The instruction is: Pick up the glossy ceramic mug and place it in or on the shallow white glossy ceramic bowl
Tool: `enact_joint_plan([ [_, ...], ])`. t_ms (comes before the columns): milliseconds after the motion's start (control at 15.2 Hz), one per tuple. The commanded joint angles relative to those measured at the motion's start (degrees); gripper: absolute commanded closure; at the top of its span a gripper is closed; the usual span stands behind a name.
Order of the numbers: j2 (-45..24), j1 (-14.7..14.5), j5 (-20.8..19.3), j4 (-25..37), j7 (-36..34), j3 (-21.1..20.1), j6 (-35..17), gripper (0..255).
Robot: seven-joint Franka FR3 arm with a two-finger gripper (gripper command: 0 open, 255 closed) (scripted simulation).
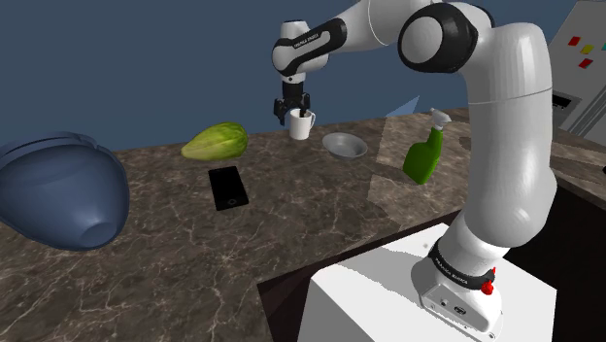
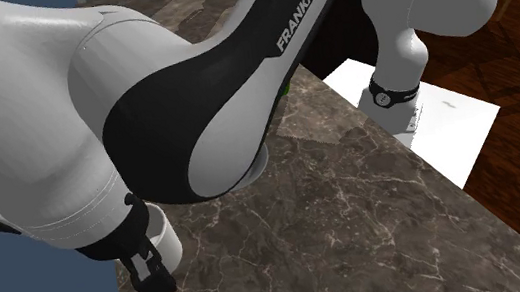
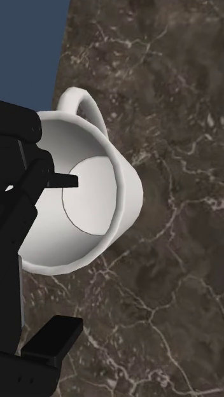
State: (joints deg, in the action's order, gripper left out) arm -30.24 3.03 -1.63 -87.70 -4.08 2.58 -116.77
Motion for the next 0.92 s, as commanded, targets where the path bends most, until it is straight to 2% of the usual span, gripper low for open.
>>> enact_joint_plan([
  [0,-0.06,0.01,0.0,-0.01,0.01,0.0,-0.1,0],
  [264,-0.06,0.01,0.0,-0.01,0.01,0.0,-0.09,0],
  [330,-0.06,0.01,0.0,-0.01,0.01,0.0,-0.09,255],
  [858,-0.05,0.01,0.0,-0.01,0.01,0.0,-0.08,255],
])
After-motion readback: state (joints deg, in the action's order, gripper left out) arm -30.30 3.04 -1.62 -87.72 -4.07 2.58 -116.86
